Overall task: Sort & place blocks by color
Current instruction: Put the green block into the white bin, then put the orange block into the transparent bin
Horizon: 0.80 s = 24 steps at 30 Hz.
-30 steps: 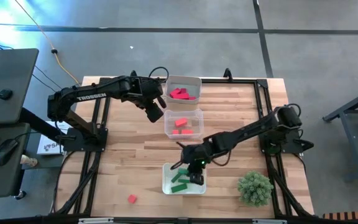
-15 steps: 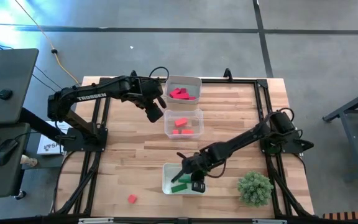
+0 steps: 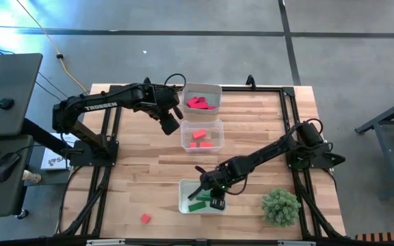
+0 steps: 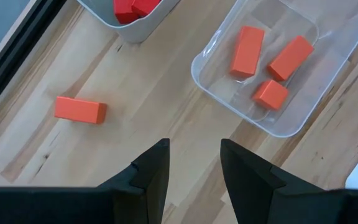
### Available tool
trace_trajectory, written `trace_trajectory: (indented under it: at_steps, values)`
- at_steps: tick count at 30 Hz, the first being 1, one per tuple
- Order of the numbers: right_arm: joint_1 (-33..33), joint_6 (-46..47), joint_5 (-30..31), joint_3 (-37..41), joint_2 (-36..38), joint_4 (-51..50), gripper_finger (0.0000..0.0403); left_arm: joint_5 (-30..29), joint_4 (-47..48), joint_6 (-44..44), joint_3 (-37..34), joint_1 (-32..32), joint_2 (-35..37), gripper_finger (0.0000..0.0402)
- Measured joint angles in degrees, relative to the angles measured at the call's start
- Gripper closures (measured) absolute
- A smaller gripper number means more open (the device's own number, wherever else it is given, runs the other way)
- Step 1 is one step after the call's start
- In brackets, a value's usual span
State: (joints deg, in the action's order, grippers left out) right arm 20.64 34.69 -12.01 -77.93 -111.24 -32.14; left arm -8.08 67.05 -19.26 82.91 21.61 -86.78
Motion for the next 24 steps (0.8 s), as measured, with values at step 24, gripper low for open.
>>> trace_trajectory:
  at_steps: [24]
  values:
    - [-0.13, 4.43, -0.04, 0.00, 0.00, 5.31, 0.0248, 0.03, 0.02, 7.90, 0.00, 0.11, 0.00, 0.0268]
